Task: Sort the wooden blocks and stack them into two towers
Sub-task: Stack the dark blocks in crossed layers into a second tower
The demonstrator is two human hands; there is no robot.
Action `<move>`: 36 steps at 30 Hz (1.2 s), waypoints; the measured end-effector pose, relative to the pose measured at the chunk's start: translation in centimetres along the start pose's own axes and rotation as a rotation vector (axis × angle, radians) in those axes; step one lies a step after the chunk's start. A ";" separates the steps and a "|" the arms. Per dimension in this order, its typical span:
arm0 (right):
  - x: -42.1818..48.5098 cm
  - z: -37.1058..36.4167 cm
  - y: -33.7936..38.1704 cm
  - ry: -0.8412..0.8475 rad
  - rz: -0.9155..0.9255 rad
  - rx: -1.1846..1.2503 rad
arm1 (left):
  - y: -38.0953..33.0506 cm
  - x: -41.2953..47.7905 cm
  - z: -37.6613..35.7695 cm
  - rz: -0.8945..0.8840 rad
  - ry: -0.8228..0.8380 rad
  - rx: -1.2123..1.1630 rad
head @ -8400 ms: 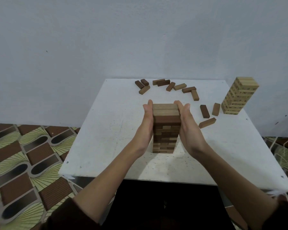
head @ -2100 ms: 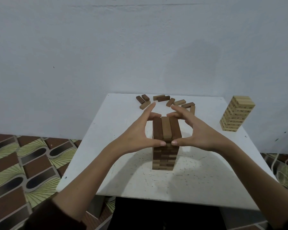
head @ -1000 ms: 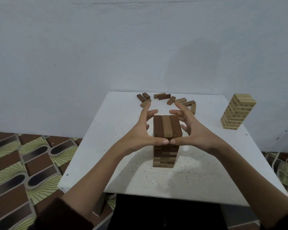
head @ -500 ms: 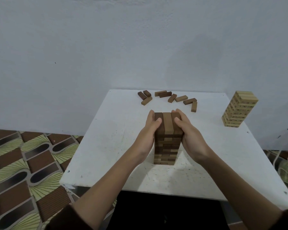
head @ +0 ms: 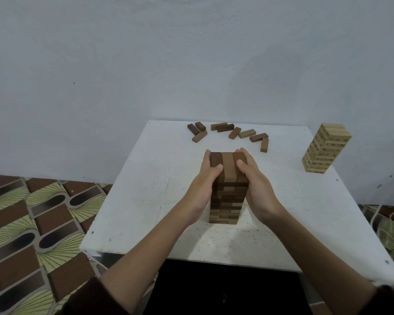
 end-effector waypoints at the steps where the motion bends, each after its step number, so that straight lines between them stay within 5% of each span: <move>1: 0.0 0.1 -0.1 -0.005 -0.008 0.009 | -0.1 -0.1 -0.1 -0.001 0.004 -0.011; 12: 1.6 3.8 -1.1 -0.128 -0.021 -0.022 | -0.1 0.4 3.1 -0.022 -0.106 0.033; 29: 16.1 11.6 -7.0 -0.250 -0.019 -0.993 | 4.7 13.0 6.8 0.005 -0.177 0.520; 36: 21.7 13.5 -10.5 -0.321 -0.270 -0.990 | 4.6 18.0 5.0 -0.011 -0.156 0.486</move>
Point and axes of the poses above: each hand's wrist, its own x-axis towards the middle knuckle, its own z-axis out of the back of the hand, y = z × x, the point moved 9 cm from there along x, towards the middle knuckle, and after that the axes turned 5 degrees about z, right-handed, at the moved point
